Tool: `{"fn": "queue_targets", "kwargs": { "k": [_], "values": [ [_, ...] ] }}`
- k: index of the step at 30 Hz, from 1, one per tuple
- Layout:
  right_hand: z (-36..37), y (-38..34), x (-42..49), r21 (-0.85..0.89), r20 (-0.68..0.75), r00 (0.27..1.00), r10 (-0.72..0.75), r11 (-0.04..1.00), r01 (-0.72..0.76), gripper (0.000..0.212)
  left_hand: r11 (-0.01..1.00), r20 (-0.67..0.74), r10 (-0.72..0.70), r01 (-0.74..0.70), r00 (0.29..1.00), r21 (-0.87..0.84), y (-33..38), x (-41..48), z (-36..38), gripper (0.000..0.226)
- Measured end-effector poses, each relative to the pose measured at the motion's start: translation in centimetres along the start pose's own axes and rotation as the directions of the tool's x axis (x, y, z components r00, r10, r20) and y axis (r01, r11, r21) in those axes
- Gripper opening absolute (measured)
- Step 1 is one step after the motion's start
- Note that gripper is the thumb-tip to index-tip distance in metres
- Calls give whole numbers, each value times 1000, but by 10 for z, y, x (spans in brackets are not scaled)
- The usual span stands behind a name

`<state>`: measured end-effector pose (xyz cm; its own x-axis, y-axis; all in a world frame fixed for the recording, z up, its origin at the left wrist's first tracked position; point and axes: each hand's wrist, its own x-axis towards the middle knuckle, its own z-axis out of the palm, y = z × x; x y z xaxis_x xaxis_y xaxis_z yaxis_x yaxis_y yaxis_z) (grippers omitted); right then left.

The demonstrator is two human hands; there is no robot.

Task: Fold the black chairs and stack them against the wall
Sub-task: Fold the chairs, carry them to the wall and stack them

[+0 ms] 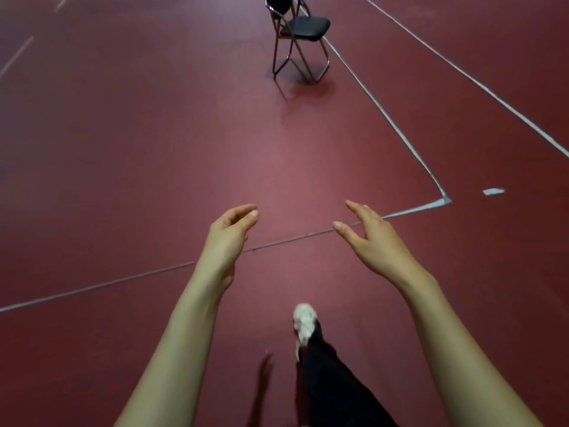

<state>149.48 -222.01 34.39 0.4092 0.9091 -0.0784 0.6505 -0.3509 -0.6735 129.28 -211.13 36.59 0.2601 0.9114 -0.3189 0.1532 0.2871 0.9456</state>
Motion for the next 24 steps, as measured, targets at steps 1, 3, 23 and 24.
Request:
{"fn": "queue_targets", "kwargs": {
  "k": [1,3,23,24],
  "values": [
    [3,3,36,-16,6,1000,8,1000,-8,58,1000,-2,3,-3,1000,5,9,35,3,18],
    [8,6,112,-49,34,999,22,999,-21,57,1000,0,-1,1,1000,19,27,111,10,17],
    [-4,-81,841,-36,27,999,29,999,-28,52,994,121,-89,81,989,67,246,802,76,14],
    [-7,-86,875,-31,11,999,39,999,-38,52,994,127,-87,76,988,83,262,834,81,15]
  ]
}}
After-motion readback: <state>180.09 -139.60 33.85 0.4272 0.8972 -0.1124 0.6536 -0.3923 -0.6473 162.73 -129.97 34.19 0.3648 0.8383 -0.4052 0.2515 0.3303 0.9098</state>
